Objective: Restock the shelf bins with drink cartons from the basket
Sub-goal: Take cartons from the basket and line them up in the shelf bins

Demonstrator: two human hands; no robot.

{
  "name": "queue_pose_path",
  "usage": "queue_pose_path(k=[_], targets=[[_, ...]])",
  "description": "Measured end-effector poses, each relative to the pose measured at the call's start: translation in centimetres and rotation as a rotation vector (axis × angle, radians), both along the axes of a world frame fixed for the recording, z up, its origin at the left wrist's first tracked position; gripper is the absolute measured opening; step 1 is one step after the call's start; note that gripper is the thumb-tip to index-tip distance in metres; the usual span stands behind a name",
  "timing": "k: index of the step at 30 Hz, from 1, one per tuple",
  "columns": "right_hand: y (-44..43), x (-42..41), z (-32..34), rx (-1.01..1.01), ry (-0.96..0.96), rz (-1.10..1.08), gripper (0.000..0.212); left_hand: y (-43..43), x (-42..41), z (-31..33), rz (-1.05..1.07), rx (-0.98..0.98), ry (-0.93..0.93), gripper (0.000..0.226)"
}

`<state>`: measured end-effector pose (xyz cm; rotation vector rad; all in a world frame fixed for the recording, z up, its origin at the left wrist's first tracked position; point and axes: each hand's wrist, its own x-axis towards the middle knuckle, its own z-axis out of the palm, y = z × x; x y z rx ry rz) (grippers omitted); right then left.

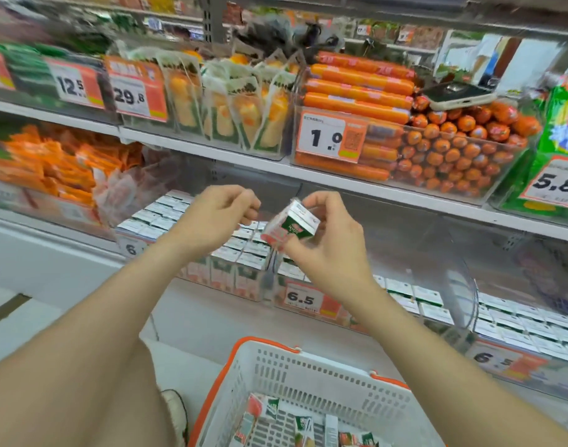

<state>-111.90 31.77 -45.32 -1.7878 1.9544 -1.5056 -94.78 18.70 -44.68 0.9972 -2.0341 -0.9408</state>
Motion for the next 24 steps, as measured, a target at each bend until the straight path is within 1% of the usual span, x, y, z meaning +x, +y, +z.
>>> queue_pose_path(k=[1, 2, 3, 6, 7, 9, 11, 13, 14, 15, 17, 18, 19, 20, 24], targets=[[-1.4, 0.6, 0.0, -0.007, 0.084, 0.021, 0.054, -1.7, 1.1, -0.9, 0.074, -0.105, -0.136, 0.024], [-2.8, 1.0, -0.1, -0.014, 0.154, 0.044, 0.057, -3.0, 1.9, -1.9, 0.112, -0.169, -0.269, 0.02], [-4.3, 1.4, -0.2, -0.014, 0.215, 0.058, 0.057, -4.0, 2.4, -2.8, 0.114, -0.192, -0.385, 0.024], [-9.0, 2.0, -1.0, 0.054, 0.469, 0.01, 0.053, -5.2, 2.0, -4.8, 0.023, -0.223, -0.646, 0.063], [-10.4, 2.1, -1.3, 0.097, 0.572, -0.032, 0.053, -5.2, 1.6, -5.2, 0.001, -0.239, -0.722, 0.071], [-13.0, 2.5, -1.7, 0.193, 0.782, -0.146, 0.053, -4.9, 0.9, -6.1, -0.027, -0.227, -0.867, 0.077], [-15.2, 2.9, -1.9, 0.3, 0.914, -0.218, 0.056, -4.6, 0.8, -6.6, -0.073, -0.128, -0.968, 0.084], [-17.2, 2.9, -2.1, 0.407, 0.922, -0.252, 0.059, -4.5, 1.0, -6.6, -0.114, -0.043, -0.99, 0.093], [-18.1, 2.9, -2.0, 0.451, 0.871, -0.262, 0.058, -4.4, 1.0, -6.4, -0.128, -0.023, -0.995, 0.101], [-19.1, 2.8, -2.0, 0.493, 0.8, -0.262, 0.051, -4.4, 1.1, -6.2, -0.14, -0.014, -1.003, 0.109], [-20.8, 2.4, -2.0, 0.572, 0.685, -0.209, 0.029, -4.4, 1.3, -6.1, -0.164, 0.0, -1.021, 0.123], [-21.5, 2.1, -2.2, 0.621, 0.659, -0.159, 0.019, -4.3, 1.3, -6.1, -0.174, 0.004, -1.034, 0.127], [-22.1, 1.8, -2.4, 0.671, 0.653, -0.111, 0.013, -4.3, 1.4, -6.2, -0.181, -0.002, -1.049, 0.129], [-22.6, 1.4, -2.7, 0.719, 0.655, -0.069, 0.013, -4.4, 1.4, -6.2, -0.186, -0.01, -1.061, 0.129], [-23.2, 0.4, -3.2, 0.836, 0.679, 0.038, 0.027, -4.4, 1.3, -6.3, -0.175, -0.026, -1.06, 0.124]])
